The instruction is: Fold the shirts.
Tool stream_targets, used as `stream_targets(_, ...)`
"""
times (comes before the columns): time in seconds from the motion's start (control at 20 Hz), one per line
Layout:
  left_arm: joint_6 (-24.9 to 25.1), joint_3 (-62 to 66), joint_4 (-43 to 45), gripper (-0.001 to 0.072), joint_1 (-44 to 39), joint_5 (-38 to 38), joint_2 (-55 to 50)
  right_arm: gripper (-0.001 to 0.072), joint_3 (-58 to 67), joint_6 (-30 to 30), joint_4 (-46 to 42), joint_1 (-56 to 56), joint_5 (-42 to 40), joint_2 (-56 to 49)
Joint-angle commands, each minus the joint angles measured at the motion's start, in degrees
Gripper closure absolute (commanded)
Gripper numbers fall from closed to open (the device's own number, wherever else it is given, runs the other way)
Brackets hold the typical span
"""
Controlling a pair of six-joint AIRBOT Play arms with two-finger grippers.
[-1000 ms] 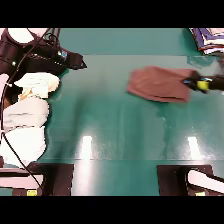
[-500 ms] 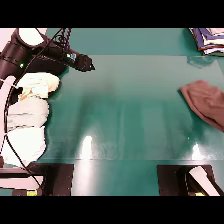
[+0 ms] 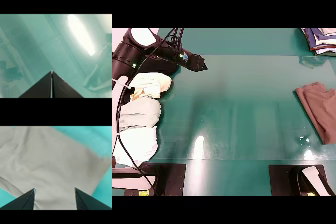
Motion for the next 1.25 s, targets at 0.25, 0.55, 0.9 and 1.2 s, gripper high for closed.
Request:
stream_targets(0.25, 0.61, 0.02, 0.00, 0.0673, -0.02, -0.22, -0.02, 0.0151, 8.85, 1.18, 3.80, 27.08, 8.35, 0.07)
stream_targets(0.55, 0.61, 0.02, -0.11, 0.0674, -0.02, 0.48, -0.02, 0.0158, 8.92, 3.17, 4.04, 58.80, 5.25, 0.09)
stream_targets(0.9, 0.61, 0.02, -0.11, 0.0674, -0.02, 0.48, 0.00, 0.0696, 8.92, 3.10, 4.07, 71.67, 1.42, 0.09)
stream_targets(1.2, 0.61, 0.02, -0.11, 0.0674, -0.02, 0.46, 0.00, 0.0696, 8.92, 3.15, 4.11, 71.56, 2.82, 0.11)
